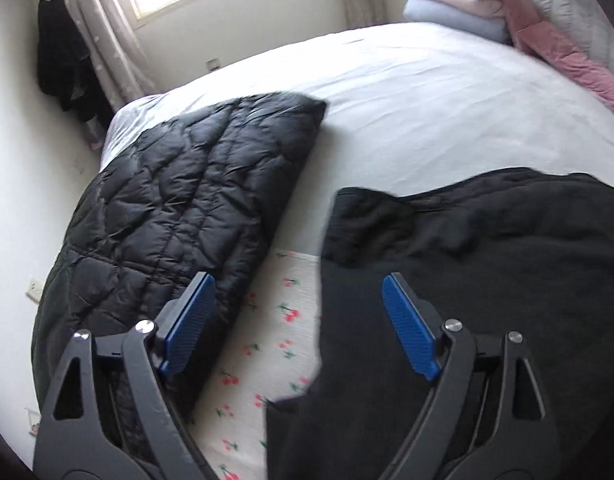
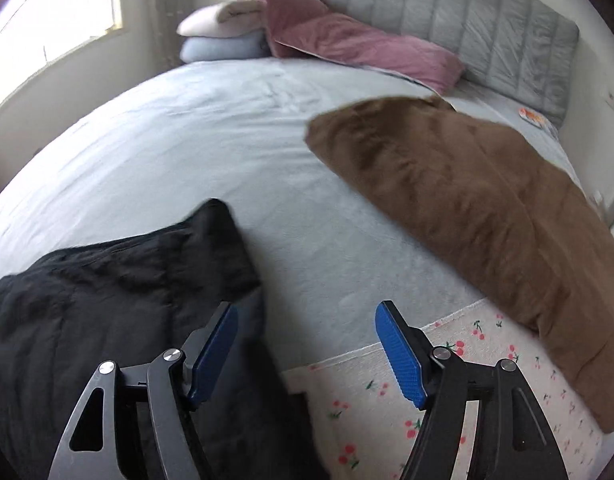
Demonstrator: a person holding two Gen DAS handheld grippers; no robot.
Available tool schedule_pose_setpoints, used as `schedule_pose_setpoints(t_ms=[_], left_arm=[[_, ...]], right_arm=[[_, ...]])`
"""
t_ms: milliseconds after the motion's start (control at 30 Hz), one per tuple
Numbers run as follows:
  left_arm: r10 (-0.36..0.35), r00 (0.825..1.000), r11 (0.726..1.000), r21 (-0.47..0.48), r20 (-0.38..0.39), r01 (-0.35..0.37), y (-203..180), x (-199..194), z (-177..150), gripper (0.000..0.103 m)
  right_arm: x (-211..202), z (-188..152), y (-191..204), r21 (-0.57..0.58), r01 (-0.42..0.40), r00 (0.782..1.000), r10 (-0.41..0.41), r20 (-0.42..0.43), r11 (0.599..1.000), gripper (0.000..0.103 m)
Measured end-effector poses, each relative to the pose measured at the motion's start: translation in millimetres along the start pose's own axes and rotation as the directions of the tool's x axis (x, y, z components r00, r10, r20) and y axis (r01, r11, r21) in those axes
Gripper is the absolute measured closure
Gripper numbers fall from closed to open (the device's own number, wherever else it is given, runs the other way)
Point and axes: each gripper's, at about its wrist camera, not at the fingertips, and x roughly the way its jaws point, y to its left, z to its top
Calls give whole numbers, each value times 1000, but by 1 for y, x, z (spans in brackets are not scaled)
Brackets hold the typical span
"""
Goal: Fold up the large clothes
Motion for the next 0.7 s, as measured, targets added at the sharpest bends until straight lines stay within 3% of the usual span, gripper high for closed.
schedule_pose_setpoints(t_ms=[100, 200, 267, 367, 467, 600, 633, 700], left_arm=[[-167, 986, 985, 53, 19, 165, -52, -50, -15, 14], [-317, 948, 943, 118, 25, 312, -96, -90, -48, 8], [-355, 935, 928, 127, 21, 350, -115, -100, -70, 8], [-358, 934, 929, 97, -15, 358, -116, -94, -101, 8], [-285, 955, 954, 67, -85, 291, -89, -77, -131, 7], [-173, 983, 984, 25, -63, 175, -17, -82, -157, 7], [-157, 985, 987, 3, -69, 158, -2, -88, -159, 7], [-199, 977, 976, -100, -76, 191, 28, -102, -162, 8]], right_arm=[[-47, -22, 58, -119, -140, 990, 143, 19, 983, 27], [-76, -57, 122, -192, -309, 950, 312, -13, 932, 22], [-83, -86, 149, -231, -358, 933, 358, -47, 904, 22], [-76, -120, 160, -265, -339, 941, 327, -90, 902, 22], [-59, -139, 113, -245, -261, 965, 243, -100, 934, 22], [-50, -144, 13, -129, -89, 993, 77, -95, 988, 22], [-50, -143, -3, -112, -35, 994, 23, -107, 993, 19], [-57, -140, -41, -3, -53, 992, 53, -117, 999, 18]])
